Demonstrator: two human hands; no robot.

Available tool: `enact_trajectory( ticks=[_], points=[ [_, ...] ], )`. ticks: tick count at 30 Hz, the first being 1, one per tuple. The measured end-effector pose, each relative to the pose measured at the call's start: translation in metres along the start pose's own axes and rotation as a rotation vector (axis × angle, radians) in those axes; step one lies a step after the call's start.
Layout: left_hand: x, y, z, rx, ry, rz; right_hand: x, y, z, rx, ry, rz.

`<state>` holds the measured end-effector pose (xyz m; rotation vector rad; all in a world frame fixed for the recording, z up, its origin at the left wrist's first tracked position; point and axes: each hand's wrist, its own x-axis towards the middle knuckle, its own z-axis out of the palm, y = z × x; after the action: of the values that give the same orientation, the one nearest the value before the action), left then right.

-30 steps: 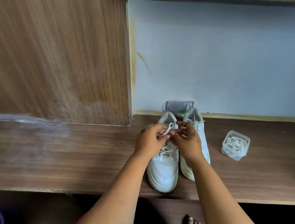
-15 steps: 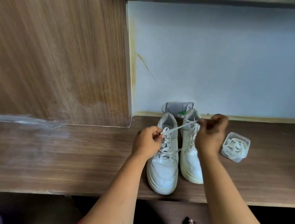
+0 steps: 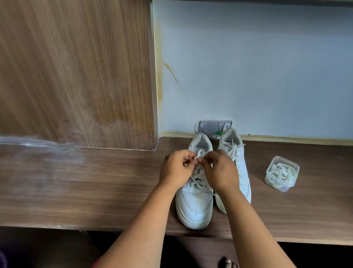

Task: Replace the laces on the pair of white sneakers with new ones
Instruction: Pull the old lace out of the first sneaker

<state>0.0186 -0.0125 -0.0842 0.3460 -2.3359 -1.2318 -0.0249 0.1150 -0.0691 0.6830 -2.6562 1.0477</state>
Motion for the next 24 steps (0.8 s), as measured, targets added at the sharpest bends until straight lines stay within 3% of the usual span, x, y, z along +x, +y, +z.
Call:
enact_trajectory(
  ticks=[3,7,9,10,12,15,18,20,23,24],
  points=[
    [0.0,0.0,-0.002,0.011,-0.001,0.015,0.003,0.001,-0.01,0.226,0.108,-0.022],
    [0.001,-0.013,-0.005,0.088,-0.006,-0.043,0.003,-0.002,-0.038,0.904,0.417,0.266],
    [0.003,-0.02,-0.006,0.048,-0.005,-0.103,0.005,-0.003,-0.046,1.24,0.335,0.331],
    [0.004,-0.02,-0.006,0.022,0.006,-0.107,0.005,-0.004,-0.046,1.291,0.266,0.351],
    [0.004,-0.013,-0.008,-0.007,0.032,-0.028,0.0,-0.008,-0.04,1.229,0.147,0.378],
    [0.0,0.001,-0.002,0.01,-0.032,0.176,-0.003,-0.008,-0.029,1.203,0.145,0.43],
    [-0.005,0.007,0.011,0.054,-0.086,0.261,-0.001,0.0,-0.034,1.303,0.145,0.469],
    [-0.005,0.009,0.018,0.103,-0.069,0.294,-0.003,0.004,-0.045,1.27,-0.011,0.407],
    [-0.003,0.01,0.019,0.128,-0.034,0.271,-0.01,0.014,-0.058,0.78,-0.309,0.202],
    [-0.001,0.01,0.018,0.111,-0.025,0.261,-0.012,0.017,-0.058,0.603,-0.326,0.163]
  ],
)
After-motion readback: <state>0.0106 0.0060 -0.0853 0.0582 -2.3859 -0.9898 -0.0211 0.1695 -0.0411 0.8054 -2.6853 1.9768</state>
